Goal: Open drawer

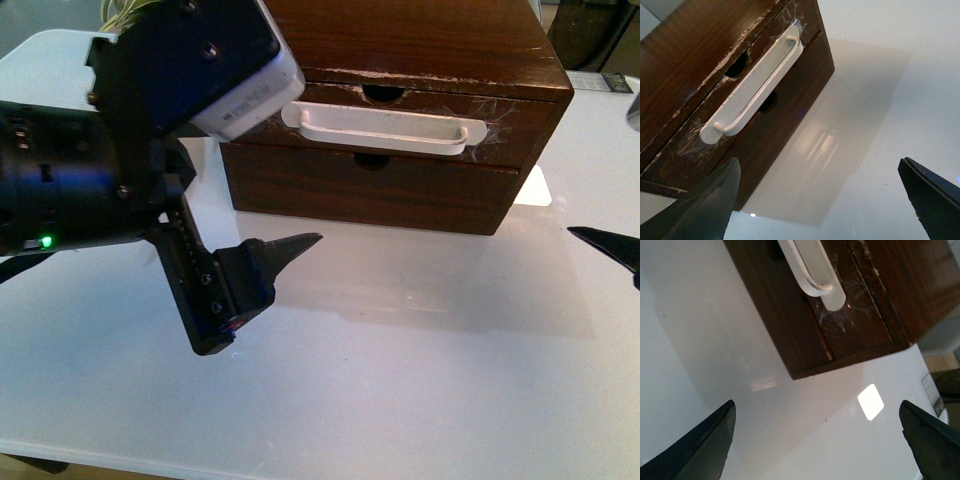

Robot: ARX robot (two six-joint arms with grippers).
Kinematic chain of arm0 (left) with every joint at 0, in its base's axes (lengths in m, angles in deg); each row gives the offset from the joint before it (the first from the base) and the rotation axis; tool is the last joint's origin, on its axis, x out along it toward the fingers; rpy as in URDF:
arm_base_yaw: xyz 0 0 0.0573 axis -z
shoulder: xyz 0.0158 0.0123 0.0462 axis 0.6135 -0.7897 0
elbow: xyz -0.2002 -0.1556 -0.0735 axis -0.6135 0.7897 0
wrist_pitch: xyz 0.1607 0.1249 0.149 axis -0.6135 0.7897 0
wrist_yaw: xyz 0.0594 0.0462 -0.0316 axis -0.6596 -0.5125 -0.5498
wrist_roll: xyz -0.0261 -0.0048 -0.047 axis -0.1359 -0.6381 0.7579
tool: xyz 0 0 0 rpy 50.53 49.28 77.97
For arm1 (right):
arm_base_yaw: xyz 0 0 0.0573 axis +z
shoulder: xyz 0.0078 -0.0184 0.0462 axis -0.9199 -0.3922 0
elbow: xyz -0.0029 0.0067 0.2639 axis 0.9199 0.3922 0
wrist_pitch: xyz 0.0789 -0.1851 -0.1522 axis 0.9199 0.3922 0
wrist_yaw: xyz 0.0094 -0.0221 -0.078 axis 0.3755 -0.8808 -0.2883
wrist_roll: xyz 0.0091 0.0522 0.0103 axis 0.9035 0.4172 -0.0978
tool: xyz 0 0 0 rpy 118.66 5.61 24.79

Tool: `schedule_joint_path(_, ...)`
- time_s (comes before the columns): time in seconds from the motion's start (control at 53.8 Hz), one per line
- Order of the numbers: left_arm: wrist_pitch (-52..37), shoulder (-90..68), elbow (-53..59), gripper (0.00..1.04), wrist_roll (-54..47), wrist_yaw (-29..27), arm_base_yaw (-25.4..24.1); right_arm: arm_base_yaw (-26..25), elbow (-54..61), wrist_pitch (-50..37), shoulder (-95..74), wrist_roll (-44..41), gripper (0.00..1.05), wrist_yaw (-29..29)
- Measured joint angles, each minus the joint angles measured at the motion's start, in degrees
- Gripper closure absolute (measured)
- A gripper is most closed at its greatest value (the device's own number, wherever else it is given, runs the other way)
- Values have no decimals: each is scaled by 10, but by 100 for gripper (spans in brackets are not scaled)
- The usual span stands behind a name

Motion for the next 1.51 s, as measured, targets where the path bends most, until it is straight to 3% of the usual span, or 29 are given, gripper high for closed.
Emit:
schedule_joint_path(0.316,78,-101,-129,8,-93,11,-11,15,-77,25,-99,-54,9,15)
schedule_joint_path(0.707,153,-174,-268,8,-95,28,-13,49,-151,43,-167,-66,9,15)
schedule_joint_path(1.506,216,-248,-362,8,-113,49,9,102,-253,67,-237,-57,9,22)
